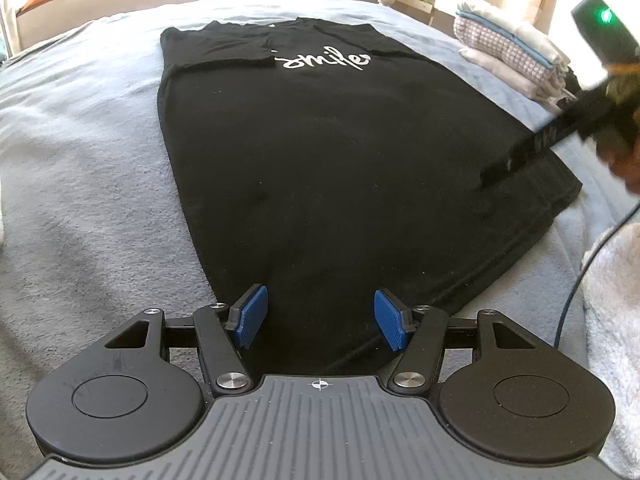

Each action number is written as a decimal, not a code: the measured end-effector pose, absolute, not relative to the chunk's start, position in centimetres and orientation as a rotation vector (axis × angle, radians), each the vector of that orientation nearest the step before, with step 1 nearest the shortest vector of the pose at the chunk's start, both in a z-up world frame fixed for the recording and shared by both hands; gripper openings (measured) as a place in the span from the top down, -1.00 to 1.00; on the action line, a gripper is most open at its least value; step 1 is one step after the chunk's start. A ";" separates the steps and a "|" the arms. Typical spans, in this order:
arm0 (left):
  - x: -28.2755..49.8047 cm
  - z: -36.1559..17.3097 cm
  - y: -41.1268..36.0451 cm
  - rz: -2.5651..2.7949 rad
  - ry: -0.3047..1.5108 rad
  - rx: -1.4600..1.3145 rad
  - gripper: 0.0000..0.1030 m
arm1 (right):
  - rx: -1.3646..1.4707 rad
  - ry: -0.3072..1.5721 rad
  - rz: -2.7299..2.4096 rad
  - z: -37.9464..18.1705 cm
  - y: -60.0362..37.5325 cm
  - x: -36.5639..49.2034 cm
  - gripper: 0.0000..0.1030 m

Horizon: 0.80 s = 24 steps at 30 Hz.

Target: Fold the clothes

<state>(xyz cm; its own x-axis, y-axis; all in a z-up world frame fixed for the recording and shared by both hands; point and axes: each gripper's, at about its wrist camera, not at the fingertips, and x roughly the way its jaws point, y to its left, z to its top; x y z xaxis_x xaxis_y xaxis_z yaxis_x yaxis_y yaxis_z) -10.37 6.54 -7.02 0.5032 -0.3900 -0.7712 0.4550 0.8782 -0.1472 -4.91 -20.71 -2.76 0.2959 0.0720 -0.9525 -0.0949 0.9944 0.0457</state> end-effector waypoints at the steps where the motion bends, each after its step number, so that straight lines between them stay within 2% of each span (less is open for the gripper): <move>1: -10.4 -7.0 6.6 -0.509 0.906 0.081 -0.15 | -0.033 1.289 0.123 -3.2 -20.5 -5.4 0.75; 7: -10.6 -6.5 6.6 -0.496 0.859 0.105 -0.15 | -0.039 1.393 0.159 -2.1 -21.2 -8.6 0.75; 14: -10.8 -6.2 5.3 -0.555 0.823 0.135 -0.15 | -0.030 1.278 0.073 -1.9 -21.5 -5.7 0.76; 24: -10.6 -7.3 4.6 -0.580 0.886 0.139 -0.16 | 0.208 1.311 -0.298 -1.6 -34.8 -11.5 0.75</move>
